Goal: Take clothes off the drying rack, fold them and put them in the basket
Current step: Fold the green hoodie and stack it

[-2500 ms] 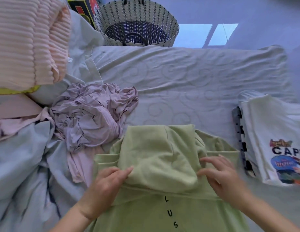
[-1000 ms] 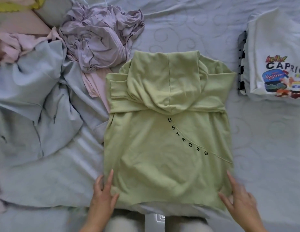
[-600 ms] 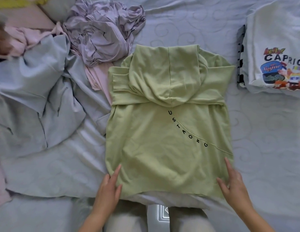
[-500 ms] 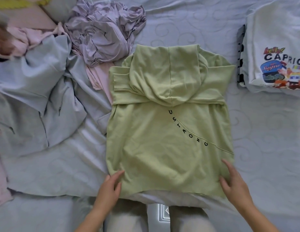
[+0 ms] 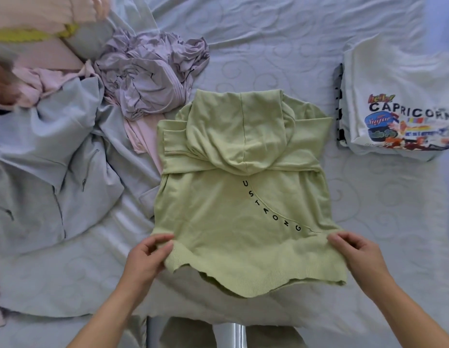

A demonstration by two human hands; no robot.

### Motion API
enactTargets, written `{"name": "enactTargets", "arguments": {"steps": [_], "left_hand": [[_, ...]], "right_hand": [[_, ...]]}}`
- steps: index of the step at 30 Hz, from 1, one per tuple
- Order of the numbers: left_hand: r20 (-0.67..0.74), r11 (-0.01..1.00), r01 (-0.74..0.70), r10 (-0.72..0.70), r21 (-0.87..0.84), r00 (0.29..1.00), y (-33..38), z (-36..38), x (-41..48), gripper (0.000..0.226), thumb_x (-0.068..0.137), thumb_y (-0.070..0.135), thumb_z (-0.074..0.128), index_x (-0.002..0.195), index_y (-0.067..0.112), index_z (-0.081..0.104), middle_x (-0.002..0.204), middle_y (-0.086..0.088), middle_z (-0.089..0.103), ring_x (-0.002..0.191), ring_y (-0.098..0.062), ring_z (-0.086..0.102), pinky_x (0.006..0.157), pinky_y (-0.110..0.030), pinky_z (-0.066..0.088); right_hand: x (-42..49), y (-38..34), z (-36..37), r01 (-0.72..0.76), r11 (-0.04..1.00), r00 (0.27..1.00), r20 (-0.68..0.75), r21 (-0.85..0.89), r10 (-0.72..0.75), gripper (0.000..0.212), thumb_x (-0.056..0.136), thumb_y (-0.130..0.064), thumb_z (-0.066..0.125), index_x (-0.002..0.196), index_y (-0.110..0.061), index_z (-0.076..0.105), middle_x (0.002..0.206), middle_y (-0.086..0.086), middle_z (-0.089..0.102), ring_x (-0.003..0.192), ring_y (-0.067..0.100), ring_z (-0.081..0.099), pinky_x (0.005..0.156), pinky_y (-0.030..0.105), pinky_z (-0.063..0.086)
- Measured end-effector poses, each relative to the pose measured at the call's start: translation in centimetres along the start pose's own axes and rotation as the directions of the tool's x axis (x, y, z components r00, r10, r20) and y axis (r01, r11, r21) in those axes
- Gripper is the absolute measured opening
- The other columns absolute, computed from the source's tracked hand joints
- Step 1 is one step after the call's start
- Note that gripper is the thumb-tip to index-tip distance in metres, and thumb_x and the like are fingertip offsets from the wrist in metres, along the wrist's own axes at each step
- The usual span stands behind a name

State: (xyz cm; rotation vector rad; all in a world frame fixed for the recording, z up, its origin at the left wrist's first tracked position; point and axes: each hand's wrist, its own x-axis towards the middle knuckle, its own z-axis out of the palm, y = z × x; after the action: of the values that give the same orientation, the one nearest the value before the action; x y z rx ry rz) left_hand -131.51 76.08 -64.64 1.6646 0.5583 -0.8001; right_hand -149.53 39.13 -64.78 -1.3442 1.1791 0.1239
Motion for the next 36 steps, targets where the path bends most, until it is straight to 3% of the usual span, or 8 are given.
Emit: {"name": "enactTargets", "arguments": {"steps": [8, 13, 20, 25, 27, 30, 33, 36], "left_hand": [[-0.143, 0.911, -0.235, 0.197, -0.339, 0.970, 12.0, 4.6, 8.6, 0.016, 0.094, -0.001, 0.051, 0.088, 0.011, 0.061, 0.058, 0.007, 0.066, 0.051, -0.004, 0.061, 0.047, -0.017, 0.051], [-0.169, 0.889, -0.359, 0.322, -0.286, 0.932, 16.7, 6.8, 13.0, 0.021, 0.093, -0.002, 0.055, 0.096, 0.017, 0.061, 0.077, -0.001, 0.062, 0.055, -0.004, 0.061, 0.051, -0.019, 0.053], [-0.179, 0.898, -0.354, 0.315, -0.263, 0.932, 18.2, 7.1, 17.9, 0.021, 0.090, -0.005, 0.058, 0.094, 0.015, 0.064, 0.085, -0.007, 0.062, 0.066, -0.012, 0.061, 0.058, -0.021, 0.055], [-0.216, 0.917, -0.289, 0.234, -0.276, 0.948, 18.4, 7.7, 21.2, 0.015, 0.091, -0.002, 0.057, 0.089, 0.012, 0.061, 0.082, -0.006, 0.060, 0.059, -0.006, 0.062, 0.053, -0.020, 0.055], [-0.191, 0.943, -0.237, 0.195, -0.234, 0.962, 17.9, 7.9, 22.4, 0.009, 0.093, 0.005, 0.058, 0.101, 0.007, 0.061, 0.090, -0.010, 0.061, 0.070, -0.013, 0.063, 0.057, -0.023, 0.057], [-0.138, 0.963, -0.250, 0.262, 0.097, 0.955, 17.5, 7.7, 23.2, 0.037, 0.087, 0.011, 0.065, 0.123, 0.006, 0.057, 0.111, -0.013, 0.062, 0.096, -0.023, 0.062, 0.084, -0.035, 0.054], [-0.040, 0.727, -0.327, 0.437, 0.604, 0.898, 17.5, 7.5, 22.6, 0.045, 0.080, 0.003, 0.061, 0.124, 0.012, 0.058, 0.109, -0.009, 0.061, 0.086, -0.021, 0.059, 0.086, -0.030, 0.045], [0.028, 0.468, -0.380, 0.602, 0.798, 0.798, 17.7, 7.5, 22.4, 0.027, 0.082, 0.007, 0.064, 0.108, 0.013, 0.066, 0.100, -0.011, 0.055, 0.087, -0.027, 0.055, 0.081, -0.032, 0.040]], "right_hand": [[8.3, -9.6, 3.7, 0.142, 0.922, 0.987, -0.119, 0.359, -0.106, 0.029, 0.060, -0.039, 0.076, 0.073, -0.015, 0.067, 0.062, -0.005, 0.067, 0.057, 0.006, 0.062, 0.058, 0.020, 0.054], [13.2, -15.3, 5.5, 0.278, 0.862, 0.959, -0.176, 0.424, -0.222, 0.050, 0.048, -0.045, 0.080, 0.084, -0.015, 0.064, 0.065, -0.008, 0.067, 0.063, 0.006, 0.063, 0.063, 0.019, 0.055], [17.9, -18.2, 7.0, 0.260, 0.860, 0.963, -0.178, 0.439, -0.201, 0.003, 0.085, -0.014, 0.065, 0.087, -0.013, 0.063, 0.060, -0.009, 0.068, 0.058, 0.004, 0.063, 0.057, 0.016, 0.053], [20.7, -18.3, 7.3, 0.180, 0.882, 0.981, -0.142, 0.435, -0.130, 0.008, 0.093, -0.008, 0.058, 0.088, -0.009, 0.064, 0.072, 0.001, 0.068, 0.069, 0.015, 0.062, 0.058, 0.020, 0.055], [21.3, -18.4, 7.6, 0.123, 0.924, 0.992, -0.072, 0.362, -0.103, 0.011, 0.096, -0.008, 0.052, 0.096, -0.009, 0.063, 0.082, 0.004, 0.068, 0.071, 0.014, 0.064, 0.064, 0.020, 0.056], [21.8, -18.1, 7.9, 0.116, 0.988, 0.993, -0.033, 0.098, -0.114, 0.034, 0.092, 0.007, 0.041, 0.107, -0.016, 0.060, 0.096, 0.006, 0.063, 0.078, 0.015, 0.063, 0.071, 0.023, 0.052], [22.1, -17.6, 7.9, 0.242, 0.912, 0.966, -0.004, -0.331, -0.258, 0.041, 0.085, 0.006, 0.055, 0.116, -0.020, 0.058, 0.096, 0.006, 0.064, 0.083, 0.018, 0.061, 0.076, 0.026, 0.048], [22.4, -17.7, 7.9, 0.254, 0.675, 0.908, -0.070, -0.692, -0.414, 0.023, 0.081, -0.023, 0.073, 0.101, -0.023, 0.062, 0.083, 0.001, 0.061, 0.080, 0.023, 0.058, 0.069, 0.032, 0.042]]}}
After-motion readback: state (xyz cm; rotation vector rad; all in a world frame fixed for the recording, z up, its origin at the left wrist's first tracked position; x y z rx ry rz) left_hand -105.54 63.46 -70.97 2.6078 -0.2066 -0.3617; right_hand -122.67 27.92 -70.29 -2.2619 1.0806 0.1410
